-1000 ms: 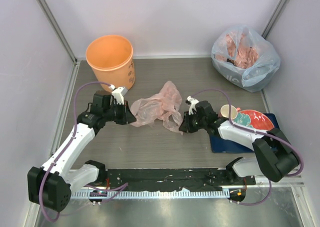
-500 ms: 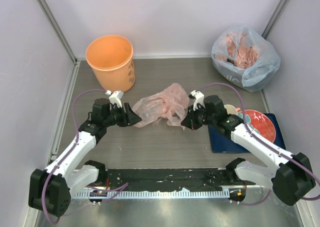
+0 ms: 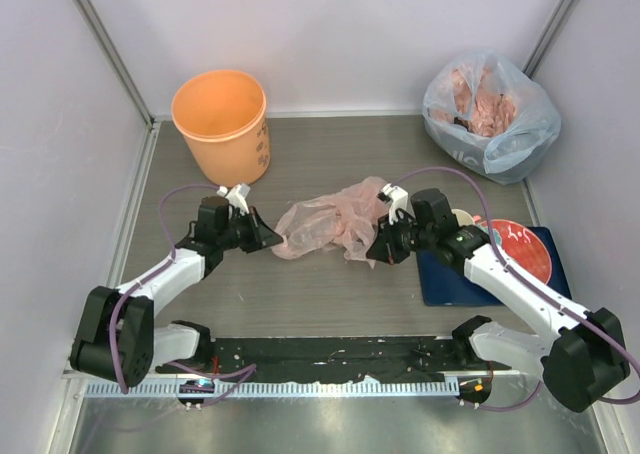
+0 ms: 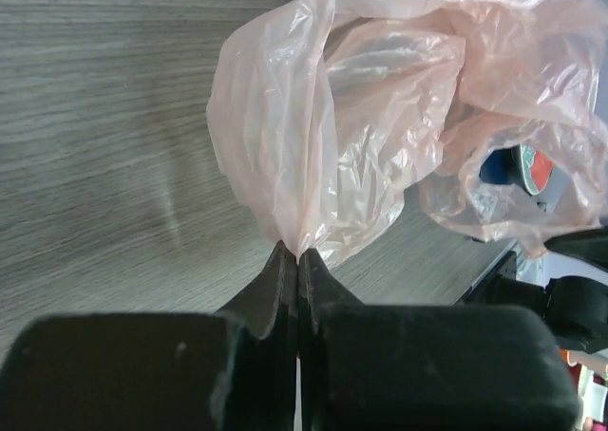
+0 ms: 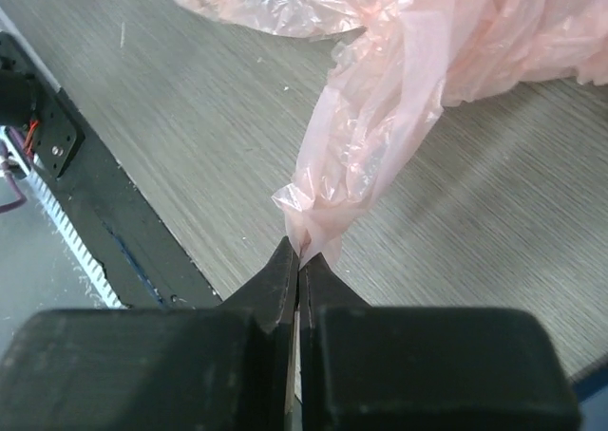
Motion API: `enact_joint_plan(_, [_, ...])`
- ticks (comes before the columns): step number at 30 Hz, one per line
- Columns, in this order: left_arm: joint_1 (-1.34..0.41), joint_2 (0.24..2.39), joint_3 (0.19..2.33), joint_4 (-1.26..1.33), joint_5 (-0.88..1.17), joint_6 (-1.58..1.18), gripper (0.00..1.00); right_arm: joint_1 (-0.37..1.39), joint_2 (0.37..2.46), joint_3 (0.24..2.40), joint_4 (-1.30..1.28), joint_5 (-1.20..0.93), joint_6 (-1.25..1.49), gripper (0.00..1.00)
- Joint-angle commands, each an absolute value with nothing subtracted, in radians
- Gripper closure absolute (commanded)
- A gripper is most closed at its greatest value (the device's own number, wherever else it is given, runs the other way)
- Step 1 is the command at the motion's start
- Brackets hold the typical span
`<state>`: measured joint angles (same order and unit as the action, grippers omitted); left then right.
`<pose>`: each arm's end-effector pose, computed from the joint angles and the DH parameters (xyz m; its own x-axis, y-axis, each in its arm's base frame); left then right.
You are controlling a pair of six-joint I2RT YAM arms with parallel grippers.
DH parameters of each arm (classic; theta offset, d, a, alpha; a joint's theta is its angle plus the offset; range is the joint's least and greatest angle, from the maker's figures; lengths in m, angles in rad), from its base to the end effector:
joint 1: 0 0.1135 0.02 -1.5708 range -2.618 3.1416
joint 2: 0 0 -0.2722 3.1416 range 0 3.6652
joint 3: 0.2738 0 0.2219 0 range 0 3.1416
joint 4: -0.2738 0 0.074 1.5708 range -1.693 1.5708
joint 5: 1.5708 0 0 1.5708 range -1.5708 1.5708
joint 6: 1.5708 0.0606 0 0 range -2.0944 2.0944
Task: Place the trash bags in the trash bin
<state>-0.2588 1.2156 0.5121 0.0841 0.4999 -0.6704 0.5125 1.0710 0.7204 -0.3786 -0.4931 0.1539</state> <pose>0.2155 -0.0871 0.2024 -0.8137 -0.3486 -0.4651 0.1230 0.6788 -0.7239 0.1653 0.1259 0.2505 -0.6872 -0.2317 -0.6885 -0.6418 0.6377 0.4260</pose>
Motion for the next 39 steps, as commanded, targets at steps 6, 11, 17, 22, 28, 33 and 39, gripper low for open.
enact_joint_plan(6, [-0.252, 1.218, 0.529, 0.075, 0.612, -0.702, 1.00, 0.471, 1.158, 0.747, -0.238, -0.390, 0.280, 0.40])
enact_joint_plan(11, [-0.250, 1.204, 0.528, 0.071, 0.603, -0.716, 1.00, 0.477, 1.239, 0.715, -0.141, -0.362, 0.350, 0.37])
enact_joint_plan(17, [-0.249, 1.178, 0.519, 0.054, 0.560, -0.710, 1.00, 0.476, 1.270, 0.672, -0.129, -0.331, 0.263, 0.66])
enact_joint_plan(22, [-0.247, 1.219, 0.518, 0.061, 0.517, -0.703, 0.50, 0.474, 1.235, 0.709, -0.219, -0.321, 0.190, 0.99])
enact_joint_plan(28, [-0.250, 1.392, 0.580, 0.135, 0.555, -0.689, 0.46, 0.476, 1.203, 0.706, -0.236, -0.347, 0.192, 0.99])
enact_joint_plan(33, [-0.259, 1.506, 0.604, 0.199, 0.632, -0.686, 0.38, 0.476, 1.219, 0.706, -0.229, -0.350, 0.204, 0.99])
enact_joint_plan(39, [-0.267, 1.525, 0.517, 0.276, 0.695, -0.702, 0.36, 0.468, 1.230, 0.707, -0.224, -0.347, 0.221, 0.99])
